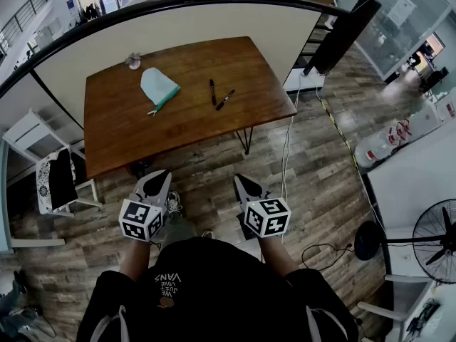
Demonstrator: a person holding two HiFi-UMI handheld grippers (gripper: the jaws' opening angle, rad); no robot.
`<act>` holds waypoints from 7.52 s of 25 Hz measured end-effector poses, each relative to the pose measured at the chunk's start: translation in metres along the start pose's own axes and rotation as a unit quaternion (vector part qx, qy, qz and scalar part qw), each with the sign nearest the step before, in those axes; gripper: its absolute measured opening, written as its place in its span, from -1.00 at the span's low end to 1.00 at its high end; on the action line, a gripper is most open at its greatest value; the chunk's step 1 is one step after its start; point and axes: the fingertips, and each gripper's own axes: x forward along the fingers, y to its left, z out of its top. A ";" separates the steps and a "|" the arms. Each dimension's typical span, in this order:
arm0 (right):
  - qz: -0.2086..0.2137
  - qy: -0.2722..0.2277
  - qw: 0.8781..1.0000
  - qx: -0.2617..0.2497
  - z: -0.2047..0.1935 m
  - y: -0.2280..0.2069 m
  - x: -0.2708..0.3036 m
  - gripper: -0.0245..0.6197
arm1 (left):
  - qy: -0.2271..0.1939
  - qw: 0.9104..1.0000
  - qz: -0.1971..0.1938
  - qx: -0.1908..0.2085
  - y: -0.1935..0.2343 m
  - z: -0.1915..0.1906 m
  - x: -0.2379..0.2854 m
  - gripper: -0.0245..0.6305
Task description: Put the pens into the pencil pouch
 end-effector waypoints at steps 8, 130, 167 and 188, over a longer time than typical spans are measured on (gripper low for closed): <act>0.005 -0.020 1.000 0.014 0.016 -0.005 0.024 -0.81 | -0.027 1.000 -0.008 -0.004 0.014 0.014 0.020 -0.88; -0.044 0.170 0.983 -0.044 0.089 -0.074 0.339 -0.72 | 0.150 0.968 -0.164 0.119 0.185 0.021 0.334 -0.83; -0.202 0.218 0.954 0.030 0.024 -0.190 0.338 -0.51 | 0.093 0.982 -0.116 -0.116 0.217 0.055 0.353 -0.84; -0.190 0.206 0.960 0.021 0.032 -0.166 0.328 -0.75 | 0.106 0.981 -0.111 -0.115 0.224 0.043 0.338 -0.84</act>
